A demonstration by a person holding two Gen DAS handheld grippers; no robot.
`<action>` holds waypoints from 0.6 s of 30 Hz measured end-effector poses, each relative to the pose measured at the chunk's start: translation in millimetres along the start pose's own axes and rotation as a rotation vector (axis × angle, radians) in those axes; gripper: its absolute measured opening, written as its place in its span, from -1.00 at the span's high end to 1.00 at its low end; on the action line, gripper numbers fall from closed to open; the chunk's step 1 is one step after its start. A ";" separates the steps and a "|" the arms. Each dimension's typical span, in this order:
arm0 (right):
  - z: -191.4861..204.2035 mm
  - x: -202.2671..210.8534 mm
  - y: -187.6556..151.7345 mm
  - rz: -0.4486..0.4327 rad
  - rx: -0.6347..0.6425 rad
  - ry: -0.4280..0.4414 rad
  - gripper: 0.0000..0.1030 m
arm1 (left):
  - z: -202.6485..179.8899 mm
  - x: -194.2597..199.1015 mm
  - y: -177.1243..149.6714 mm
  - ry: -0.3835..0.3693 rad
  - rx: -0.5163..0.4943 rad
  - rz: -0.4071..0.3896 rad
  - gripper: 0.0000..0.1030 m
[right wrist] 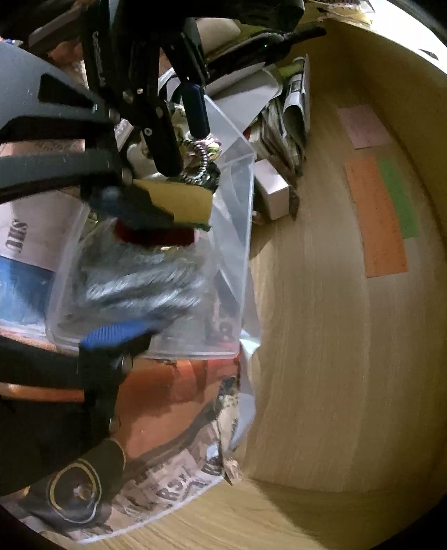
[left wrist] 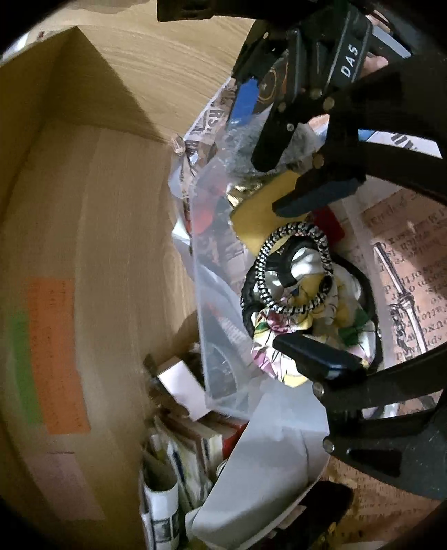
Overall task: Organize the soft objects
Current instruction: 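Carry the bracelet and steel wool bag over the box and open both grippers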
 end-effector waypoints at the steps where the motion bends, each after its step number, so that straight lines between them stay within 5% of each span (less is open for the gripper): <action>1: 0.4 4.2 1.5 -0.014 0.001 0.001 -0.17 | 0.5 5.6 0.6 0.001 0.001 -0.015 -0.40; 18: 22.5 111.4 27.5 -0.280 0.048 0.062 -0.36 | 3.8 128.3 8.4 0.044 0.024 -0.326 -0.58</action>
Point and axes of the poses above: each gripper's, at about its wrist camera, not at the fingertips, and x roughly against the way its jaws point, z to its left, y to its top, the point moved 2 cm from there along -x, roughly the way its jaws point, and after that the axes turned 2 degrees about z, right-handed, at the moved point
